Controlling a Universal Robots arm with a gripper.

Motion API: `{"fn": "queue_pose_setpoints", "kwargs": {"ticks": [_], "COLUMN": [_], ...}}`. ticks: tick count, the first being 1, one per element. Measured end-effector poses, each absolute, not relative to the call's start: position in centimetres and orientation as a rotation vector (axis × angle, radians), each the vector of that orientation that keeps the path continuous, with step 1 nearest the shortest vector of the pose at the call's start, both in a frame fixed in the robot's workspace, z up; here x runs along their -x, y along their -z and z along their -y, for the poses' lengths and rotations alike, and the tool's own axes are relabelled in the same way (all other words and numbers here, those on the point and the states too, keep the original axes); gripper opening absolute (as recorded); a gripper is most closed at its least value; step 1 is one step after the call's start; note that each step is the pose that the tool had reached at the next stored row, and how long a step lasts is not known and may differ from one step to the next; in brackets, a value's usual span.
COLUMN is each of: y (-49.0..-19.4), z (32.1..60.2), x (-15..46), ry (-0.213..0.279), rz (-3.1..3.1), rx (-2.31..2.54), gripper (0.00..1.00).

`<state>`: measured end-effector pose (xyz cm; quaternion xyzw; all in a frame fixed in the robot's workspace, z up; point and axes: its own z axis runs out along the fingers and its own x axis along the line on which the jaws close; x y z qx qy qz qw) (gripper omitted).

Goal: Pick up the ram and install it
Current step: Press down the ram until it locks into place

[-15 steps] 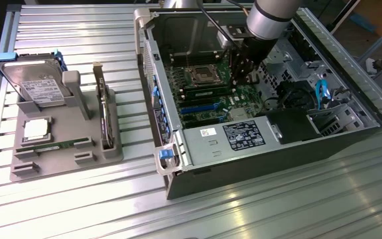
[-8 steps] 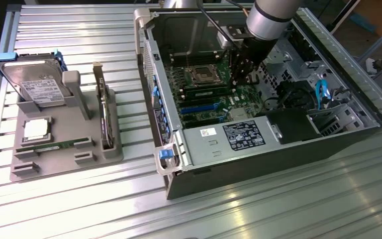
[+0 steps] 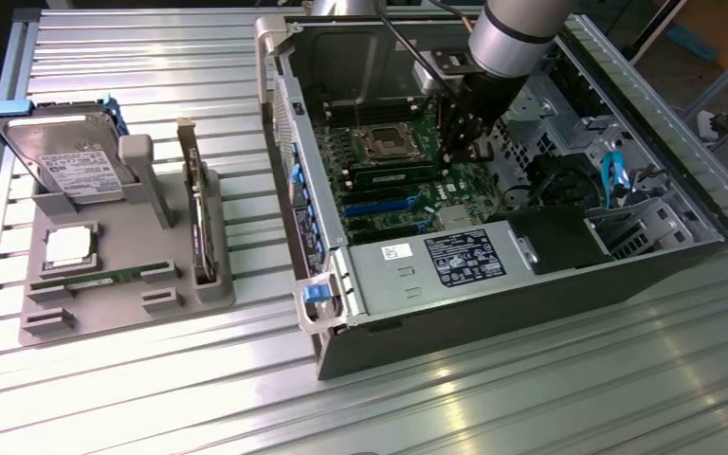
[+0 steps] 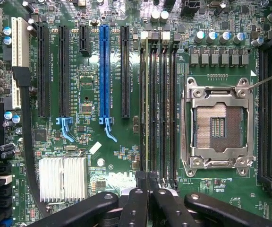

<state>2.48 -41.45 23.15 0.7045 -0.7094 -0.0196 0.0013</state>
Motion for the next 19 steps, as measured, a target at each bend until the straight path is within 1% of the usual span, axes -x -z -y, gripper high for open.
{"fn": "queue_pose_setpoints", "kwargs": {"ticks": [19], "y": [-23.19], "z": [41.43], "x": [-2.49], "ry": [0.062], "rz": [2.227], "rx": [-2.212], "gripper": [0.11]}}
